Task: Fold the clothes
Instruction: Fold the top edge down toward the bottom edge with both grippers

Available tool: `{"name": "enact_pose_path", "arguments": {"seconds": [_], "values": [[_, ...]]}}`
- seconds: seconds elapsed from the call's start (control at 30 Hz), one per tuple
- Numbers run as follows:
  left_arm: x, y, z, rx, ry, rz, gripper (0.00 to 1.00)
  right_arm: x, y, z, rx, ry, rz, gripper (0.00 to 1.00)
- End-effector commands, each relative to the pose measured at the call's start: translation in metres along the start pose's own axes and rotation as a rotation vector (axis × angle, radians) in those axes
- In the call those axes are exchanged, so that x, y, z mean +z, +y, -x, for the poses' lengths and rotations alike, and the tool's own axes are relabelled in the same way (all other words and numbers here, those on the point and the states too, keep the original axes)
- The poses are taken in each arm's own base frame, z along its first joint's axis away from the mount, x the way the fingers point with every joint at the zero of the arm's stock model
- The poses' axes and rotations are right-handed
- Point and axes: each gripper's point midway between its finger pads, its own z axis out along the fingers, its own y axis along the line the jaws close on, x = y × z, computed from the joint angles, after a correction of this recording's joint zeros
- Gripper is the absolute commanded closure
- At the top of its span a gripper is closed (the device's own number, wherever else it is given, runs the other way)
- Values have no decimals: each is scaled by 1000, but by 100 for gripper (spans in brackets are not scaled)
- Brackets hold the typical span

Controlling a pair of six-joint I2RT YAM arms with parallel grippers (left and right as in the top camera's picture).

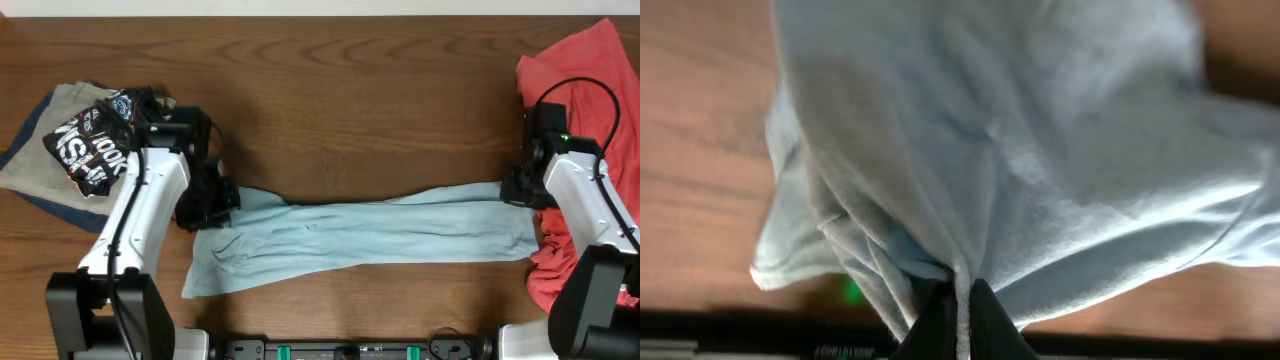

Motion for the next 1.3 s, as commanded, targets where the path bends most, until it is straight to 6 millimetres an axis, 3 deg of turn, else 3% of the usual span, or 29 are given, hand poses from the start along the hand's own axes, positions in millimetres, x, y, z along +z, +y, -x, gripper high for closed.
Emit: {"name": "enact_pose_path", "arguments": {"seconds": [0.0, 0.1, 0.13, 0.17, 0.2, 0.4, 0.63, 0.7, 0.83, 0.9, 1.1, 1.27], "values": [[13, 10, -17, -35, 61, 22, 94, 0, -15, -1, 43, 4, -45, 87], [23, 15, -29, -43, 108, 37, 88, 0, -17, -5, 55, 20, -48, 85], [25, 17, -33, -46, 124, 42, 83, 0, -17, -5, 56, 23, -47, 85], [25, 18, -36, -48, 136, 46, 70, 0, -17, -6, 56, 24, -44, 85], [24, 19, -39, -50, 146, 49, 67, 0, -15, -6, 56, 26, -36, 85], [24, 19, -40, -51, 151, 50, 64, -2, 19, -12, 18, 62, 166, 74], [23, 7, -2, -23, -1, 0, 63, 2, 23, -29, -3, 118, 184, 59], [23, -1, 10, -13, -47, -39, 48, 4, 23, -33, 4, 131, 182, 57], [22, -8, 22, -1, -96, -72, 31, 9, 23, -42, -1, 154, 179, 54], [22, -8, 27, 1, -116, -69, 31, 10, 23, -45, 6, 163, 177, 53], [15, 17, 59, -79, -271, 79, 31, 13, 24, -48, 10, 169, 175, 53], [8, 10, 88, -73, -387, 57, 30, 13, 24, -48, 10, 167, 176, 53]]}}
